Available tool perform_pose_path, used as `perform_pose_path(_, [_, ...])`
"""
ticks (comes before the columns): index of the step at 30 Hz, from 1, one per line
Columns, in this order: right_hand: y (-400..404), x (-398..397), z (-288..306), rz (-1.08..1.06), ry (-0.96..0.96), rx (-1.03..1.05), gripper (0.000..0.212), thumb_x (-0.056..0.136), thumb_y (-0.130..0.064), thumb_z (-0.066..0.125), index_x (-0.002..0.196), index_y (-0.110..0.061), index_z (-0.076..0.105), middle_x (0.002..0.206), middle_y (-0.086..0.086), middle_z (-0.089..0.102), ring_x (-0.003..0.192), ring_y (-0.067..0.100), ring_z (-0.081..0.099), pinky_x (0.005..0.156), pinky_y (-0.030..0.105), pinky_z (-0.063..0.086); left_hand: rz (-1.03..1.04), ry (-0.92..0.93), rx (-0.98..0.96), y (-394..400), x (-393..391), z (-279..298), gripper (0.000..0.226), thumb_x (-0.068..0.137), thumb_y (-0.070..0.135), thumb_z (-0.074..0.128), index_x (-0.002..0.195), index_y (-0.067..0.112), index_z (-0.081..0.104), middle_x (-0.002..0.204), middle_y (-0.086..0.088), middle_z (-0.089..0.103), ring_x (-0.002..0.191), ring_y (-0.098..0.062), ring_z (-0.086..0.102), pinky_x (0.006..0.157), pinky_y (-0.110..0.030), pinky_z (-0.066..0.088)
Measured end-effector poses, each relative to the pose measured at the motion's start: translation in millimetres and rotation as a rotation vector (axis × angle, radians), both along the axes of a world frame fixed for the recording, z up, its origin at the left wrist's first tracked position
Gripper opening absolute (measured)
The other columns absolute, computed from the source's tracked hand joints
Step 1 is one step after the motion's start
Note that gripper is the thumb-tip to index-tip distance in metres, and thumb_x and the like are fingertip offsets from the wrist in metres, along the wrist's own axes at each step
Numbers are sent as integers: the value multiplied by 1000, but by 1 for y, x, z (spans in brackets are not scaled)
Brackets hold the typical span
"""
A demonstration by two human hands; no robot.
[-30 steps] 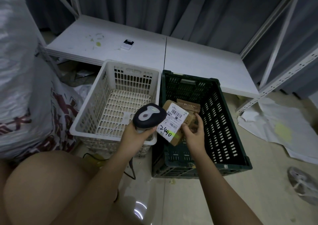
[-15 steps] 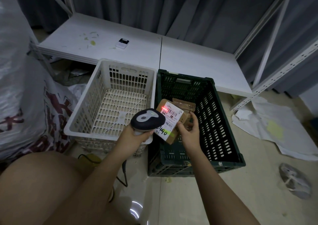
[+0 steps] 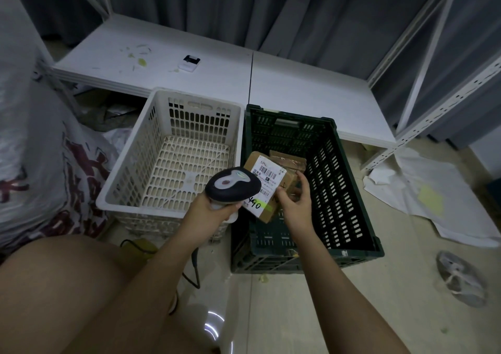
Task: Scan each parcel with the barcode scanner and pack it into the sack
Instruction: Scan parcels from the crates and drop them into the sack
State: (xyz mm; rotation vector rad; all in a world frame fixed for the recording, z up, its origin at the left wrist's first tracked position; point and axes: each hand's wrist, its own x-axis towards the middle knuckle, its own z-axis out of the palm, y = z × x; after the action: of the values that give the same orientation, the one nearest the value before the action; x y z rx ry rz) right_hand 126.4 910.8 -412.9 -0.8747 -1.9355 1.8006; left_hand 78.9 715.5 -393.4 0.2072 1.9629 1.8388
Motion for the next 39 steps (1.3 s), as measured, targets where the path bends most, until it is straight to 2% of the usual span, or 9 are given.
perform_pose_path(3, [-2,0,3,10,11,12,59,90,-5,64,140,-25,38,109,-11,59,100,1,59,87,27,55,21,-14,18,-1,0,1,33,81,8,74,113,9,64,95,3,71,87,-7,67,69,-14,51])
perform_pose_path(6, [-8,-2,10,43,40,40,54,88,-3,67,129,-28,41,110,-9,60,99,1,61,81,23,57,101,-29,67,-2,1,11,34,81,7,73,107,24,60,99,12,67,86,6,64,73,-12,49])
perform_pose_path(12, [-33,-15,63,114,136,56,61,87,-4,69,136,-24,39,106,-11,55,93,6,62,66,19,57,327,111,110,-20,-17,74,50,82,13,74,128,8,56,121,-5,64,110,-21,61,88,-28,47])
perform_pose_path(15, [-55,-29,108,178,206,94,61,86,-11,71,134,-34,40,115,-4,56,100,12,62,77,33,60,413,242,151,-45,-28,131,53,81,14,75,130,9,54,116,5,60,109,-12,56,92,-27,46])
perform_pose_path(20, [-118,-54,198,281,405,129,60,87,-15,71,135,-32,40,122,0,54,106,16,61,80,29,58,514,475,144,-106,-24,228,34,81,13,75,112,9,60,93,-4,67,69,-5,62,54,-7,44])
perform_pose_path(25, [-199,-59,283,359,618,154,59,87,-16,71,137,-28,41,110,-15,52,104,8,58,78,17,53,643,619,107,-183,4,293,43,78,27,78,116,16,62,98,-2,71,91,-18,67,65,-18,48])
perform_pose_path(29, [-261,-66,330,426,722,140,61,85,-19,73,136,-30,40,116,-11,53,114,14,57,92,31,54,701,683,94,-244,28,322,37,82,28,74,114,19,58,81,5,66,62,0,60,50,-10,44])
perform_pose_path(33, [-320,-92,356,487,741,99,63,84,-18,73,137,-29,40,121,-2,52,114,17,57,80,20,54,795,678,86,-302,32,327,41,82,26,74,119,17,57,84,5,66,57,3,60,48,-9,43])
perform_pose_path(39, [-386,-157,348,565,531,315,62,81,-30,74,133,-36,41,132,5,49,111,19,54,96,44,51,904,580,66,-362,12,312,46,86,14,70,129,8,54,100,-8,66,71,-7,61,46,-7,42])
